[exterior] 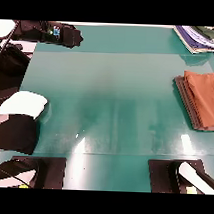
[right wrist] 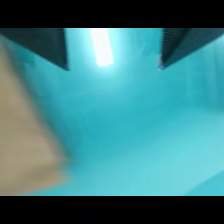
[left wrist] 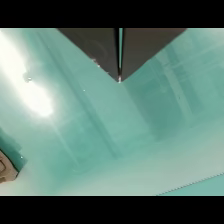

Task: Fold the shirts.

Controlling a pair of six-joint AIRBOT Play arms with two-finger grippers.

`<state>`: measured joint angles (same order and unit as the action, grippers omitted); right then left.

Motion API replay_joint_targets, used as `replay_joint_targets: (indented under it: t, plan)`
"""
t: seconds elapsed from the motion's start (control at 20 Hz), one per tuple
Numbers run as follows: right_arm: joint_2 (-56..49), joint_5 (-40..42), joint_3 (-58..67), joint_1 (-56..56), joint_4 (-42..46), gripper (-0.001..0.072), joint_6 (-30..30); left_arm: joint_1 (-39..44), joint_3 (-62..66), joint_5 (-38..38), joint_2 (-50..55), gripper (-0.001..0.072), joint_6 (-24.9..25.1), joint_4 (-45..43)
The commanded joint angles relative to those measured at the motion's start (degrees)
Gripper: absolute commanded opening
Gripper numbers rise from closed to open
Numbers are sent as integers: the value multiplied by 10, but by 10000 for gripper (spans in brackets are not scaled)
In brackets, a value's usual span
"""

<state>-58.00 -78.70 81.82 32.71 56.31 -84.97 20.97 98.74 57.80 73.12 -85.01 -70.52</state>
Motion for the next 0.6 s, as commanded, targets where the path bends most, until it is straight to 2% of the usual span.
replay_joint_targets:
  t: [0.0,0.05,0.1,0.15,0.2,0.35,0.55]
  plan:
    - [10,21,13,-153,-21,497,9,0,0,-12,0,25,0,-2]
    - [8,23,14,-190,-21,405,17,0,0,-20,0,25,0,-2]
    - [7,23,13,-221,-21,270,21,0,0,-28,0,25,0,-2]
    - [4,23,13,-248,-17,78,21,0,0,-34,0,25,0,-2]
    - [3,23,14,-271,-5,20,21,0,0,-40,0,25,0,-2]
    - [2,22,13,-315,35,20,21,0,0,-60,0,25,0,-2]
    - [2,21,14,-322,38,20,21,0,0,-64,0,25,0,-2]
